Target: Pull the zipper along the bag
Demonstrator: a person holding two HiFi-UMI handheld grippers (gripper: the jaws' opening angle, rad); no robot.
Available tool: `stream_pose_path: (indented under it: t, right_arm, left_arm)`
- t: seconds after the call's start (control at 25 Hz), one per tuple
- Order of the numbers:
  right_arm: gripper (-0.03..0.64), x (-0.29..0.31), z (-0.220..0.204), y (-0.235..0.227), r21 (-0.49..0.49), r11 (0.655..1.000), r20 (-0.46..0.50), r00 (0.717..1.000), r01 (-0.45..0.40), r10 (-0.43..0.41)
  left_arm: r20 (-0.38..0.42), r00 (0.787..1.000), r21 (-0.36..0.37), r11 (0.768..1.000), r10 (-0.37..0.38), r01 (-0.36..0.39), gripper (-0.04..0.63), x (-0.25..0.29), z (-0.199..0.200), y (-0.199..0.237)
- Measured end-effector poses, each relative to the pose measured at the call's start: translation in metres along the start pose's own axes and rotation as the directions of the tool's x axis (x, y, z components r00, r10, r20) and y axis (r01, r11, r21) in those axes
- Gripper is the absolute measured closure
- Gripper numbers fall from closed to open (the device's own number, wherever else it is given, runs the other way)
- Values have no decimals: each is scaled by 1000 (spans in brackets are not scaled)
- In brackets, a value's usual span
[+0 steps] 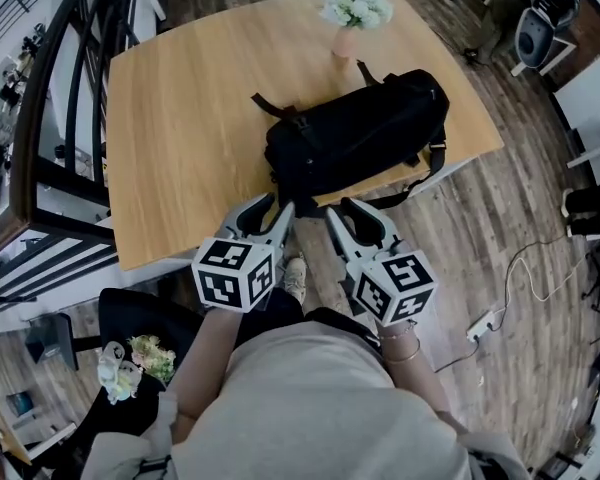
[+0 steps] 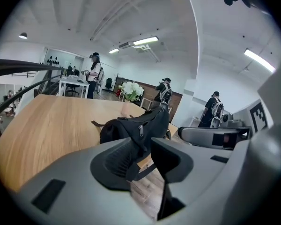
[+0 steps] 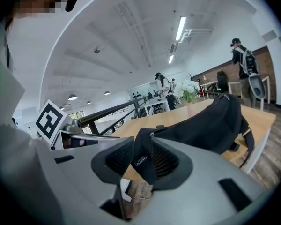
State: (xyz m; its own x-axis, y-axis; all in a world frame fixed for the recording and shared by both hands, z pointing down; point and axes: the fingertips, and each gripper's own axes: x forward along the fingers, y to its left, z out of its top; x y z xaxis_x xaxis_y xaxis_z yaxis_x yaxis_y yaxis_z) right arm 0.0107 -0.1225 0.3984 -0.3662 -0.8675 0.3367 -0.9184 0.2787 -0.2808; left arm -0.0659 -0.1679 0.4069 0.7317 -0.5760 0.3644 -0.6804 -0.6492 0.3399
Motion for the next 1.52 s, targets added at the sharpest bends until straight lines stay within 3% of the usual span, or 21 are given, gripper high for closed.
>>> stream_pose_path:
  t: [0.36, 0.72, 0.96, 1.08, 1.52]
  right_arm:
    - [511, 45, 6, -14, 11, 1000, -27, 1000, 14, -13]
    - [511, 74, -5, -20, 39, 999, -97, 995, 13, -10]
    - [510, 85, -13, -23, 47, 999, -142, 990, 16, -10]
    - [511, 90, -16, -25, 52, 998, -157, 988, 18, -10]
    - [526, 101, -20, -30, 20, 999, -194, 981, 27, -22]
  left_arm:
    - [-41, 998, 6, 999, -54, 54, 468, 34, 8, 22]
    - [-92, 991, -9, 995, -100, 100, 419, 51, 2, 34]
    - [-160, 969, -37, 982, -189, 186, 416, 59, -12, 30]
    - [-171, 966, -46, 981, -193, 188, 416, 64, -14, 32]
    - [-163, 954, -80, 968, -250, 240, 485, 69, -16, 25]
